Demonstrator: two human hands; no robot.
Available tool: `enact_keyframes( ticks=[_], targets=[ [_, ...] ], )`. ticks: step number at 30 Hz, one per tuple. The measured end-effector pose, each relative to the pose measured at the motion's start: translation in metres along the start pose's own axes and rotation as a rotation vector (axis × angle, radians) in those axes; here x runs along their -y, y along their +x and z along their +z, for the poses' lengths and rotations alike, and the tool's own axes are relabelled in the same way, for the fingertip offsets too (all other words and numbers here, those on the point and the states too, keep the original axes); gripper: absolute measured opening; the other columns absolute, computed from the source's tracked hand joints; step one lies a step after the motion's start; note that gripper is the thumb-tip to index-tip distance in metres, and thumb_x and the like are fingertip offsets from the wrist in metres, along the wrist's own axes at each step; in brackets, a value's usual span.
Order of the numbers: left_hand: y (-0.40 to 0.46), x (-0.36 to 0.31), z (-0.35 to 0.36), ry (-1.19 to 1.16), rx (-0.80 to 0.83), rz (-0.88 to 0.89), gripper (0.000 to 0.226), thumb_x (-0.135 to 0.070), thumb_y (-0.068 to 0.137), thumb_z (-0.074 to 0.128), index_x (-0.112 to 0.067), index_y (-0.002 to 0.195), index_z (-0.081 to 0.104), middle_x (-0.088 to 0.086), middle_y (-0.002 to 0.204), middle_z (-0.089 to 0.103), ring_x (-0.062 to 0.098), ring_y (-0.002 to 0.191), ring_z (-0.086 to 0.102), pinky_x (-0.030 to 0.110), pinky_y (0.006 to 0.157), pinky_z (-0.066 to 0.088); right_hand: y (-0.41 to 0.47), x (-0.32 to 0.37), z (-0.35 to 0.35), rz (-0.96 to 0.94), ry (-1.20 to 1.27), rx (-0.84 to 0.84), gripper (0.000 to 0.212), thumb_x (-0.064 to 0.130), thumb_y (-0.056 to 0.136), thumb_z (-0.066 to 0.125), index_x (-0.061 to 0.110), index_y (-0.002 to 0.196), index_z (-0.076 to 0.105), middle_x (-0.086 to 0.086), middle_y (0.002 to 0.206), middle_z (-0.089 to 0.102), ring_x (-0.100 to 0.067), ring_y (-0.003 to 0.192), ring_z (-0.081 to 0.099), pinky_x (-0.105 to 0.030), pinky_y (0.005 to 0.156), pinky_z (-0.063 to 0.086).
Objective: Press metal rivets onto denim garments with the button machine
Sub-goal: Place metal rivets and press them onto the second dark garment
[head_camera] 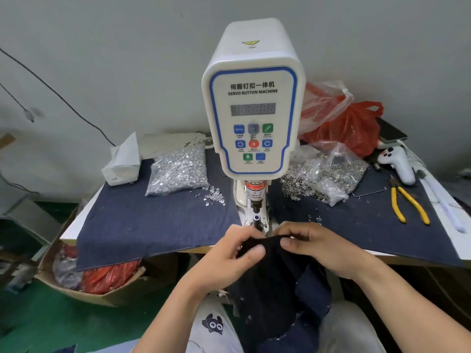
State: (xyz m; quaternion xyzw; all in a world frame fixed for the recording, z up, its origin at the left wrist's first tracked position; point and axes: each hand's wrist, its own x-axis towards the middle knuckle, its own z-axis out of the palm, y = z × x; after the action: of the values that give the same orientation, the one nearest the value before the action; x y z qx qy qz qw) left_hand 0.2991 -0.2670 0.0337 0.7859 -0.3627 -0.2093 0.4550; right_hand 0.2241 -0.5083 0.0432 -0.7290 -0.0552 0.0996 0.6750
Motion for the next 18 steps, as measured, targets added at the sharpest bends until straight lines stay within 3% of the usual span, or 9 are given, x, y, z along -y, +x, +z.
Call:
enact_keyframes(
  ticks=[2, 5, 7, 10, 12, 13, 15, 18],
  targets=[
    [-0.007, 0.009, 0.011, 0.007, -0.033, 0.023, 0.046, -0.049, 0.093, 0.070, -0.043, 0.133, 0.049, -0.015, 0.136, 0.045, 0.003, 0.132, 0.045, 0.010, 0.103, 0.036, -0.001, -0.006, -0.001, 0.056, 0.203, -0.017, 0.011, 0.015, 0.096, 0.068, 0.009, 0.102, 0.075, -0.009, 0.101, 0.072, -0.017, 0.093, 0.066, -0.028, 0.086, 0.051],
    [-0.013, 0.013, 0.022, -0.103, -0.164, -0.175, 0.060, -0.048, 0.088, 0.079, -0.044, 0.132, 0.038, -0.014, 0.137, 0.052, 0.003, 0.129, 0.054, 0.021, 0.107, 0.046, -0.002, -0.010, -0.002, 0.122, 0.407, -0.002, 0.018, 0.015, 0.087, 0.070, 0.004, 0.101, 0.076, -0.020, 0.101, 0.070, -0.024, 0.087, 0.069, -0.029, 0.078, 0.057],
    [-0.016, 0.017, 0.022, -0.177, -0.158, -0.258, 0.048, -0.040, 0.094, 0.078, -0.037, 0.129, 0.046, -0.009, 0.127, 0.067, 0.007, 0.120, 0.065, 0.030, 0.104, 0.052, -0.004, -0.013, -0.005, 0.149, 0.439, -0.005, 0.025, 0.013, 0.084, 0.071, -0.002, 0.104, 0.073, -0.023, 0.100, 0.068, -0.027, 0.084, 0.069, -0.030, 0.076, 0.058],
    [-0.019, 0.017, 0.018, -0.441, -0.086, -0.292, 0.030, -0.027, 0.099, 0.073, -0.018, 0.126, 0.064, 0.001, 0.122, 0.076, 0.018, 0.118, 0.071, 0.031, 0.098, 0.055, -0.004, -0.015, -0.010, 0.186, 0.451, -0.018, 0.033, 0.012, 0.082, 0.072, -0.010, 0.106, 0.068, -0.026, 0.100, 0.067, -0.029, 0.084, 0.068, -0.031, 0.078, 0.057],
    [-0.019, 0.015, 0.016, -0.645, -0.079, -0.328, 0.034, -0.025, 0.096, 0.074, -0.007, 0.123, 0.063, 0.012, 0.122, 0.076, 0.027, 0.115, 0.073, 0.033, 0.092, 0.057, -0.004, -0.014, -0.014, 0.196, 0.316, -0.056, 0.025, 0.011, 0.085, 0.071, -0.006, 0.103, 0.072, -0.023, 0.100, 0.067, -0.025, 0.087, 0.065, -0.030, 0.081, 0.051],
    [-0.018, 0.015, 0.015, -0.694, -0.079, -0.334, 0.034, -0.025, 0.095, 0.073, -0.006, 0.121, 0.062, 0.014, 0.121, 0.075, 0.028, 0.112, 0.073, 0.034, 0.090, 0.058, -0.004, -0.011, -0.014, 0.200, 0.163, -0.069, 0.014, 0.011, 0.088, 0.069, 0.005, 0.098, 0.077, -0.017, 0.100, 0.070, -0.018, 0.087, 0.063, -0.027, 0.081, 0.047],
    [-0.014, 0.017, 0.015, -0.679, -0.071, -0.336, 0.026, -0.026, 0.099, 0.068, -0.010, 0.118, 0.061, 0.013, 0.120, 0.075, 0.025, 0.111, 0.073, 0.033, 0.089, 0.058, -0.002, -0.005, -0.016, 0.197, -0.157, -0.030, 0.023, 0.014, 0.097, 0.065, 0.027, 0.083, 0.078, -0.002, 0.105, 0.074, -0.003, 0.081, 0.059, -0.019, 0.077, 0.042],
    [-0.009, 0.020, 0.013, -0.609, -0.100, -0.352, 0.019, -0.030, 0.100, 0.063, -0.017, 0.113, 0.066, 0.008, 0.116, 0.076, 0.018, 0.105, 0.073, 0.027, 0.086, 0.057, 0.008, -0.004, -0.027, 0.201, -0.390, -0.141, 0.020, 0.026, 0.100, 0.065, 0.033, 0.084, 0.076, 0.008, 0.096, 0.074, 0.002, 0.075, 0.062, -0.014, 0.072, 0.049]
  ],
)
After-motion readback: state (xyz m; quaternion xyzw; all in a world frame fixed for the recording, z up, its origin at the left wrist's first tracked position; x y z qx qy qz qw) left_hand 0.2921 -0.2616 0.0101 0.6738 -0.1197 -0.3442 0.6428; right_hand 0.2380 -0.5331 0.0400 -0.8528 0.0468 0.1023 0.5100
